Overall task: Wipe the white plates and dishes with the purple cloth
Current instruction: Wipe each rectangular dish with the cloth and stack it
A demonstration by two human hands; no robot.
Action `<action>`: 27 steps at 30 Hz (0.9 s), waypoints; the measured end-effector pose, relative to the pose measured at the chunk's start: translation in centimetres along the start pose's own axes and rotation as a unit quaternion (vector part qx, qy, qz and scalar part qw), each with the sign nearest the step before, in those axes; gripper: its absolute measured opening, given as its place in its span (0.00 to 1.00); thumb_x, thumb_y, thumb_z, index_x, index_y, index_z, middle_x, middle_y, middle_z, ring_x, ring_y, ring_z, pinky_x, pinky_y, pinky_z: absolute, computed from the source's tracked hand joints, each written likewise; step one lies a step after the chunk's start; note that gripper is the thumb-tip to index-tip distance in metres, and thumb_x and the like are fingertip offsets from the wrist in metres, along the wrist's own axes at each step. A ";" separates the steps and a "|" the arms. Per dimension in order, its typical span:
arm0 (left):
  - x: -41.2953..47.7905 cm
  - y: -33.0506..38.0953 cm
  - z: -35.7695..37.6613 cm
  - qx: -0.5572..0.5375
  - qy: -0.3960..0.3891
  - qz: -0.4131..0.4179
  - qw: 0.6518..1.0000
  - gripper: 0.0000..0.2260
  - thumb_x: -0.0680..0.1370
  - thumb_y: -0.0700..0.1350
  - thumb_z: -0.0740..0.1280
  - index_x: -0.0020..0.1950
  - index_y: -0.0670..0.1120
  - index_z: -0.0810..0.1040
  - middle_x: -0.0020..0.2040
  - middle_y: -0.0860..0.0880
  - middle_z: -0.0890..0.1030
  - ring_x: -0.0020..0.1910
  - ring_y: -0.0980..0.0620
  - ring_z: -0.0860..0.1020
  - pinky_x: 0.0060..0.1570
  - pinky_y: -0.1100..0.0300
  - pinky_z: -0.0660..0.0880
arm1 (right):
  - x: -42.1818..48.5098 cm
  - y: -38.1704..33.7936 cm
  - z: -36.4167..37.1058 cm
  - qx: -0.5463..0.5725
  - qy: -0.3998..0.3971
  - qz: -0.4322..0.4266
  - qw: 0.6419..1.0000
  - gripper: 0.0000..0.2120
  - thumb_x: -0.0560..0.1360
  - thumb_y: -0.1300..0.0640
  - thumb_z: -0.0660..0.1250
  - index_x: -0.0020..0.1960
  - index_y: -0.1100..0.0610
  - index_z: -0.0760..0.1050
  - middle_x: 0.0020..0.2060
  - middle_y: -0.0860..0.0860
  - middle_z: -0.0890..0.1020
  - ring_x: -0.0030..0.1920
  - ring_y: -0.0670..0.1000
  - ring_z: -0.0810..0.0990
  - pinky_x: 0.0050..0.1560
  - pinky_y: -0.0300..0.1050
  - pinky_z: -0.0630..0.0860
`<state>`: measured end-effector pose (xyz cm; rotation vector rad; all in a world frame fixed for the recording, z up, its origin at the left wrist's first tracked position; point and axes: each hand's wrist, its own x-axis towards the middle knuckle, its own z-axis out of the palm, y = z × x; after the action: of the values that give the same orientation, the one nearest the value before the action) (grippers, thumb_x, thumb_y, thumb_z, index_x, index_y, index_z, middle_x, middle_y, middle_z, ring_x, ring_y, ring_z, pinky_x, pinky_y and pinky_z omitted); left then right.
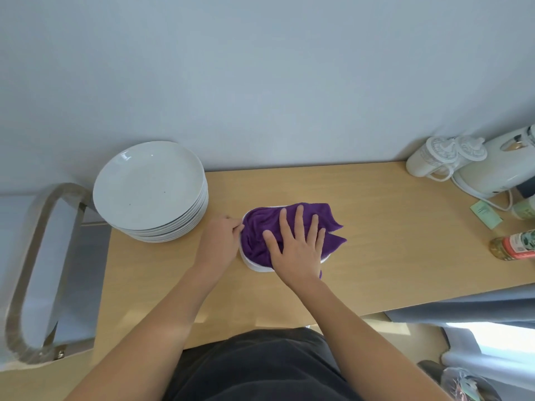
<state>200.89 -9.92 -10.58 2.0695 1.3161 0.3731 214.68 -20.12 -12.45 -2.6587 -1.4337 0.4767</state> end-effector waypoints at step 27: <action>0.9 -0.6 -0.1 -0.126 -0.033 -0.063 0.990 0.10 0.78 0.38 0.66 0.41 0.45 0.86 0.36 0.45 0.82 0.37 0.42 0.82 0.43 0.47 0.79 | 0.1 -1.8 0.8 -0.060 -0.017 -0.058 0.996 0.41 0.74 0.31 0.36 0.82 0.50 0.40 0.81 0.57 0.38 0.78 0.68 0.35 0.76 0.66 0.36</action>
<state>200.81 -8.95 -11.04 1.7669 1.2825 0.3908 213.05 -19.03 -12.83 -2.6496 -1.6646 0.4397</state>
